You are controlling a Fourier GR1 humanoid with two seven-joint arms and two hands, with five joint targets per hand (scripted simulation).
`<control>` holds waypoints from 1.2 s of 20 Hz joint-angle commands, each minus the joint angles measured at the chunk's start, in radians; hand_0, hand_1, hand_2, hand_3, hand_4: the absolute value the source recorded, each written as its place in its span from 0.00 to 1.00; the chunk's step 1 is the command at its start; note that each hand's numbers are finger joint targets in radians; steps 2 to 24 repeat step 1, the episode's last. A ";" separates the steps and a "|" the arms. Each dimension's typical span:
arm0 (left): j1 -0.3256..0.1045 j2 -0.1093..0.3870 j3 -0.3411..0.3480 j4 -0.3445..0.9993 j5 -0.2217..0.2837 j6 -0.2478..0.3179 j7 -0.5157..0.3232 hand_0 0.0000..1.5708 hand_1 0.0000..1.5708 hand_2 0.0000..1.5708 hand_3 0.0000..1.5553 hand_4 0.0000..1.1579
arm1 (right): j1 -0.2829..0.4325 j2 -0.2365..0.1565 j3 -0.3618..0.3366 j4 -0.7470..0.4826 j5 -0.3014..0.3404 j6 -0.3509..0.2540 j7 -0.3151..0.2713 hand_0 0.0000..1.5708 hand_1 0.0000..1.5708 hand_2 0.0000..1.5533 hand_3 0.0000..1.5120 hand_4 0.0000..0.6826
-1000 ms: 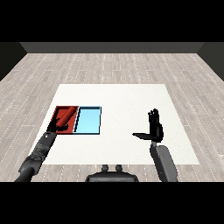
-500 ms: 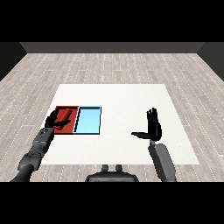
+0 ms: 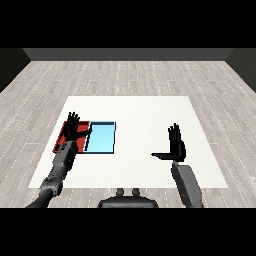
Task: Pick the red can and put it in the red box
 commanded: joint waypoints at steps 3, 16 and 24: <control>0.136 -0.136 -0.036 -0.175 0.024 -0.069 -0.127 0.00 0.00 0.00 0.00 0.00 | 0.016 -0.031 -0.007 -0.020 0.002 0.028 -0.002 0.00 0.00 0.00 0.00 0.00; 0.136 -0.136 -0.036 -0.175 0.024 -0.069 -0.127 0.00 0.00 0.00 0.00 0.00 | 0.016 -0.031 -0.007 -0.020 0.002 0.028 -0.002 0.00 0.00 0.00 0.00 0.00; 0.136 -0.136 -0.036 -0.175 0.024 -0.069 -0.127 0.00 0.00 0.00 0.00 0.00 | 0.016 -0.031 -0.007 -0.020 0.002 0.028 -0.002 0.00 0.00 0.00 0.00 0.00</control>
